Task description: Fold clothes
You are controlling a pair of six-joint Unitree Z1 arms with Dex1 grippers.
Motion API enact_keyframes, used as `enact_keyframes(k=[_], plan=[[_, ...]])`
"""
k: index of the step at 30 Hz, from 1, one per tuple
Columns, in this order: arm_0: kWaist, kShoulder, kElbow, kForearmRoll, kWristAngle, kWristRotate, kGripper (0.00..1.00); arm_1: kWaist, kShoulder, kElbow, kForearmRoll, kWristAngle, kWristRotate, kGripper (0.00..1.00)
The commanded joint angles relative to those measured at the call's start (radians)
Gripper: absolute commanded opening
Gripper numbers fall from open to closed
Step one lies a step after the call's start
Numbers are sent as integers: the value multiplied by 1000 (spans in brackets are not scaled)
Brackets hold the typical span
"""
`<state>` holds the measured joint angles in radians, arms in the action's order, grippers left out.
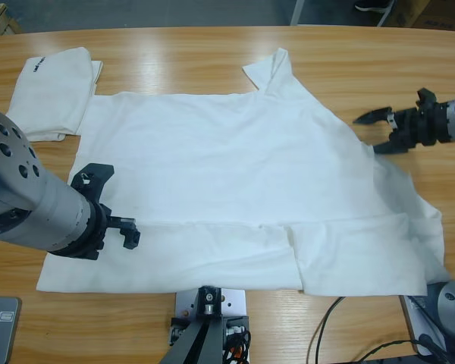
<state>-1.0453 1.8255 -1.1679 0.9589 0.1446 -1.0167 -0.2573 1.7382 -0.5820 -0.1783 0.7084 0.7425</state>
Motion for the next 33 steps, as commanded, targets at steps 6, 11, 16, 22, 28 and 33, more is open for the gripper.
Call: enact_keyframes(k=[6, 11, 16, 22, 28, 33], plan=[[-33, 53, 35, -17, -17, -14, 949, -10, -201, 69, 88, 180, 106, 766], [-35, 48, 47, -17, -17, -17, 950, -7, -316, 118, 468, 154, 21, 793], [-44, 43, 60, -17, -17, -20, 950, -7, -412, 147, 369, 83, 0, 785], [-48, 13, 60, -11, -17, -10, 945, -7, -200, -32, 168, -1, -206, 780], [-48, -4, 60, 8, -17, -2, 945, -79, 35, -108, 168, -98, -306, 780], [-48, 2, 60, 6, -17, 0, 945, -138, 71, -110, 274, -109, -316, 780]])
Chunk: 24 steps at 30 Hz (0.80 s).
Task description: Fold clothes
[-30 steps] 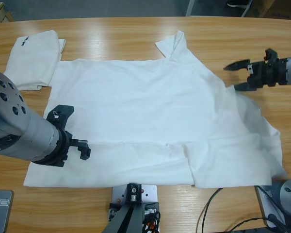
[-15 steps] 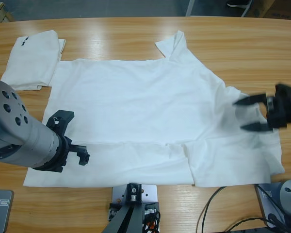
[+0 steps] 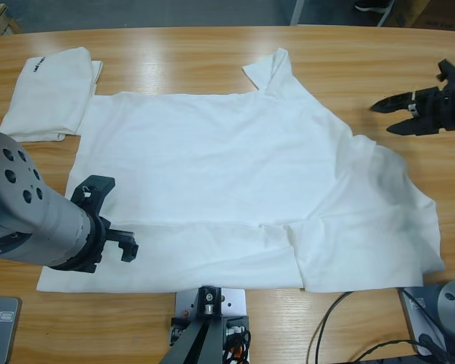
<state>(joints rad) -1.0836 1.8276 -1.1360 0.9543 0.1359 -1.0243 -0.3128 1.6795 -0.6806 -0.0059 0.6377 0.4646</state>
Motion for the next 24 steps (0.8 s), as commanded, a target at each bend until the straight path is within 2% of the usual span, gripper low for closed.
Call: enact_keyframes(k=[1, 8, 11, 16, 21, 24], plan=[[-10, 1, 28, 11, -8, 7, 945, -83, 135, -12, 122, -34, -36, 780], [-10, 2, 33, 11, -9, 6, 945, -83, 204, -22, 180, 96, -7, 783], [-10, -5, 33, 12, -9, 7, 945, -83, 279, -23, 110, 167, -12, 783], [-10, -11, 41, 12, -9, 5, 945, -83, 310, 5, -85, 267, -5, 783], [-10, -14, 41, 12, -9, 1, 945, -83, 321, 19, -123, 343, 45, 784], [-10, -14, 41, 11, -9, -1, 945, -83, 361, 14, -146, 428, 73, 784]])
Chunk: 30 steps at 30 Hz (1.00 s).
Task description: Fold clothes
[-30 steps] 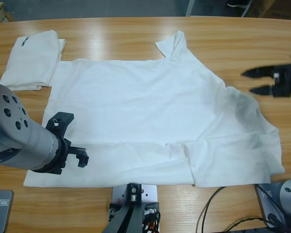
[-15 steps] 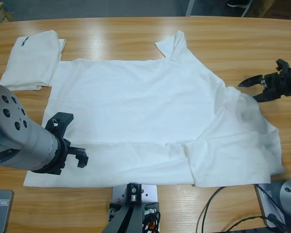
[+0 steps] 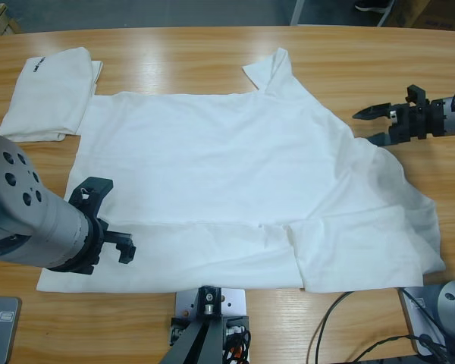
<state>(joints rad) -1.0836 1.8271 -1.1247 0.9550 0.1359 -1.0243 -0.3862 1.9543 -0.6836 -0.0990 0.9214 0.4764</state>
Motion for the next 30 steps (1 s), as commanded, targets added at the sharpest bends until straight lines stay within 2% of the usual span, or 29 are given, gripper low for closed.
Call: enact_keyframes(k=[1, 6, 12, 16, 22, 30], plan=[[-10, -14, 29, 11, -9, -2, 945, -10, 91, 17, -53, 152, 69, 784], [-10, -19, 37, 11, -9, -2, 945, -3, 83, 27, -28, 190, 69, 784], [-10, -18, 37, 10, -9, -3, 945, 92, 45, 30, -8, 289, 97, 784], [-10, -15, 36, 8, -9, -6, 945, 202, 52, 31, 23, 337, 111, 784], [-13, -19, 48, 8, -9, -11, 945, 293, -17, 39, 24, 363, 91, 784], [-15, -25, 49, 7, -7, -11, 945, 520, 56, 26, 39, 407, 99, 784]])
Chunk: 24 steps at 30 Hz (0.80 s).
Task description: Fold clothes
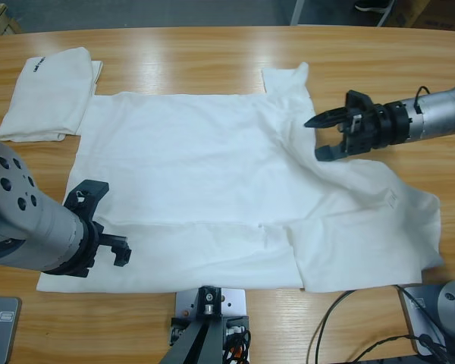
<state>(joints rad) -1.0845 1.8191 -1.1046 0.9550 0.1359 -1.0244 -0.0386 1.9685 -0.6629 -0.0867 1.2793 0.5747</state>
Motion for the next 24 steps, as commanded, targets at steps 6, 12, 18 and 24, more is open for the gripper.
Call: enact_keyframes(k=[6, 12, 18, 24], plan=[[-14, -18, 35, 7, -6, -7, 945, 223, -55, 14, 25, -91, -64, 875], [-14, -11, 27, 5, -5, -5, 945, 99, -243, 54, -178, -488, -76, 914], [-22, -16, 32, 7, -7, -5, 943, 74, -67, 26, -323, -542, -90, 878], [-22, -30, 23, 14, -7, 10, 941, 43, 65, 22, -454, -606, -94, 854]])
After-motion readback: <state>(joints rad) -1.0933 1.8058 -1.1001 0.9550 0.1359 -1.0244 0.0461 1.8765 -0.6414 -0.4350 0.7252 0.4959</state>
